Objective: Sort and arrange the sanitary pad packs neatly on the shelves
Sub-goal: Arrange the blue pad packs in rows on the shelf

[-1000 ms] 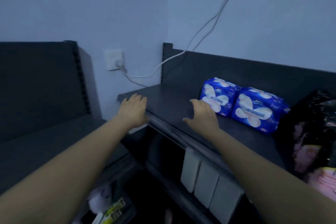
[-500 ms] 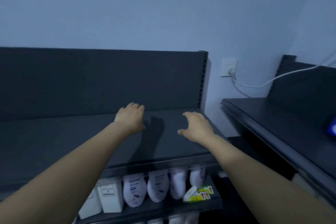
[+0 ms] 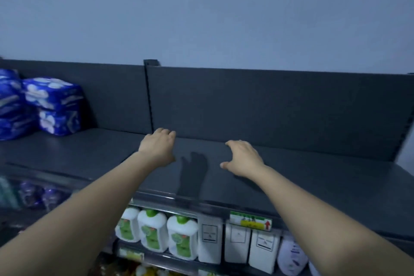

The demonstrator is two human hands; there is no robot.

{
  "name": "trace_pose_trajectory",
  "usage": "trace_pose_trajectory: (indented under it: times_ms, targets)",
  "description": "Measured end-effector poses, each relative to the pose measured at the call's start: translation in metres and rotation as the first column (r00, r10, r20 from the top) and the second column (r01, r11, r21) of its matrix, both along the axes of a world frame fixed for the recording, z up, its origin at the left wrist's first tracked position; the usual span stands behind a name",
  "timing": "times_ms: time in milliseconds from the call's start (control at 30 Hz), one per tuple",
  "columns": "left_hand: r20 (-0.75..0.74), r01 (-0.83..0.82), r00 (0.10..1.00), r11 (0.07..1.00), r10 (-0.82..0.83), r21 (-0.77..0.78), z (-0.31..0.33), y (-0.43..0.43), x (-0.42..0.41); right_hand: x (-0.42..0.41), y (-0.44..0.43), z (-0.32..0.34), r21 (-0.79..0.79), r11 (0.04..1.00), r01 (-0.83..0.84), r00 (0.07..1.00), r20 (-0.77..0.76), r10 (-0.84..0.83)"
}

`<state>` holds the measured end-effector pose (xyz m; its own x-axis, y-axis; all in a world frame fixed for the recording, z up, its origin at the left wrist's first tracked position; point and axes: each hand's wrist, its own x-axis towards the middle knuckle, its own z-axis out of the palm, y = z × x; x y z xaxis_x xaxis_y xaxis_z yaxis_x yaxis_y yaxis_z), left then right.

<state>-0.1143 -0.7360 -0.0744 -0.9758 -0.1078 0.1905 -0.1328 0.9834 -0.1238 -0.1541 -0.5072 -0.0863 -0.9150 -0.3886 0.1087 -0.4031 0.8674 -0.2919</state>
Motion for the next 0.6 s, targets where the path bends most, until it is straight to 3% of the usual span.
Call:
trace_pose_trajectory:
  times_ms: [600]
  targets:
    - [0.010, -0.339, 0.941, 0.939, 0.339, 0.053, -0.015, -0.256, 0.031, -0.027, -0.275, -0.018, -0.002, 0.946, -0.324, 0.946, 0.035, 0.323]
